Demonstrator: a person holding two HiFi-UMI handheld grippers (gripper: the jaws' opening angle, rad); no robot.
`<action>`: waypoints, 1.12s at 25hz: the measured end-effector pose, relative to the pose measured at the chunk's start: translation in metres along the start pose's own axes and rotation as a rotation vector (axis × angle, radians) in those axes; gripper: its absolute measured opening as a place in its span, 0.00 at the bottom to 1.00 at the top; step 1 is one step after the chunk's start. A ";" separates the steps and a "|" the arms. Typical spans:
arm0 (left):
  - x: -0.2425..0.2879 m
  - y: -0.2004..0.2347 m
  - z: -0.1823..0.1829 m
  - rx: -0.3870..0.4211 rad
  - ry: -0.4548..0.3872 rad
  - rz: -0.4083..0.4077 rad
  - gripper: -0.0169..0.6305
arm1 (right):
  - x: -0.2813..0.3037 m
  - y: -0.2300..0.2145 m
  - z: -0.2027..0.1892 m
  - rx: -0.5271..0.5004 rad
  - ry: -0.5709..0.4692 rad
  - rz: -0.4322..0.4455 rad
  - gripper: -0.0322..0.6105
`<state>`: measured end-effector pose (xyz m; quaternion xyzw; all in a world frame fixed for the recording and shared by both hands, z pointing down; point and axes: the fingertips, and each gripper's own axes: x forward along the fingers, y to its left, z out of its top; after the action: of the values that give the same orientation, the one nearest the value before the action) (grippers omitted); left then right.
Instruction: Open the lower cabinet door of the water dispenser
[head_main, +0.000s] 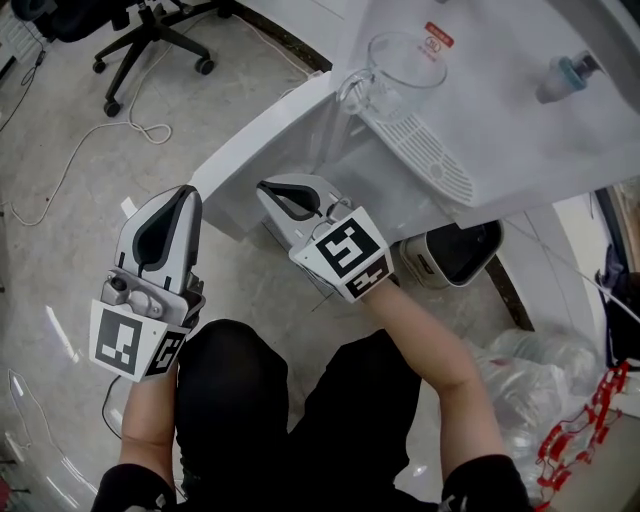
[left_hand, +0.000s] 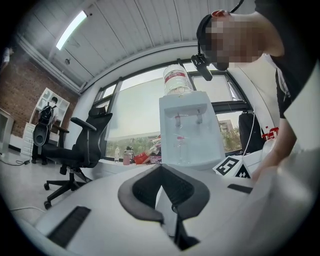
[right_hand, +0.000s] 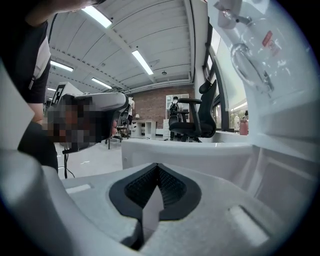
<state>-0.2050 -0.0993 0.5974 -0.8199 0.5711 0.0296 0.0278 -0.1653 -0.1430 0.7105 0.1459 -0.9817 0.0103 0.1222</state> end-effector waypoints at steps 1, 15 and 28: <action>0.002 -0.002 0.001 0.002 0.000 -0.004 0.04 | -0.004 -0.003 0.001 0.000 -0.003 -0.008 0.06; 0.030 -0.025 0.009 0.015 0.081 -0.085 0.04 | -0.070 -0.014 0.028 0.067 -0.037 0.018 0.06; 0.035 -0.022 0.098 -0.003 0.192 -0.054 0.04 | -0.148 -0.027 0.108 0.162 0.033 -0.251 0.06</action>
<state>-0.1735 -0.1166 0.4970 -0.8340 0.5489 -0.0490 -0.0275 -0.0455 -0.1331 0.5690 0.2766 -0.9495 0.0767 0.1267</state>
